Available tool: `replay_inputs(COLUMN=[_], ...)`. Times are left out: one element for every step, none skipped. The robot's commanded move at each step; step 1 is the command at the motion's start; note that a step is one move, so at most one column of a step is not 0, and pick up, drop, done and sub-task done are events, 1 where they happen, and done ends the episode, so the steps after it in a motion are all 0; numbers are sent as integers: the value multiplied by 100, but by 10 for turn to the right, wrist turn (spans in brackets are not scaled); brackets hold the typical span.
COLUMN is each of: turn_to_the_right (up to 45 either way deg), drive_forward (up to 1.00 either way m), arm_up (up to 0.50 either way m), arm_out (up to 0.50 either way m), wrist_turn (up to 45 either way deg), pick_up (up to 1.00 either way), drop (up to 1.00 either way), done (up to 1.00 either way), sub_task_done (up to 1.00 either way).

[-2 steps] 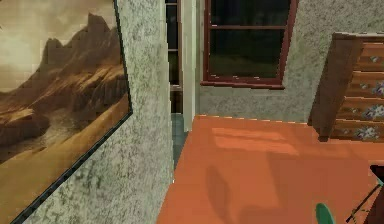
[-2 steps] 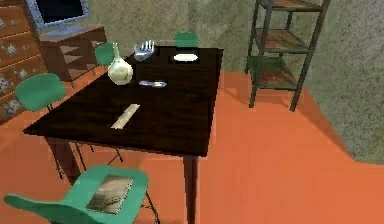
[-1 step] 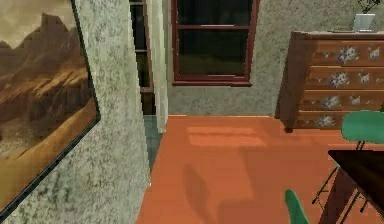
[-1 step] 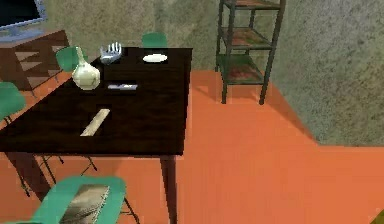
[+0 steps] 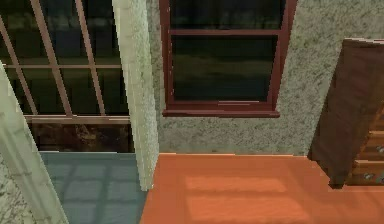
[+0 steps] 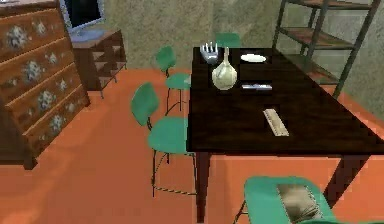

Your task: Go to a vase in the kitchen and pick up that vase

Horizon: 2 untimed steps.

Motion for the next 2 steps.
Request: replay_inputs(turn_to_the_right=[0, -450], drive_forward=[50, 0], arm_up=[0, 0], arm_out=[0, 0], wrist_turn=[0, 0], pick_up=[0, 0], drop=[0, 0], done=[0, 0], sub_task_done=[0, 0])
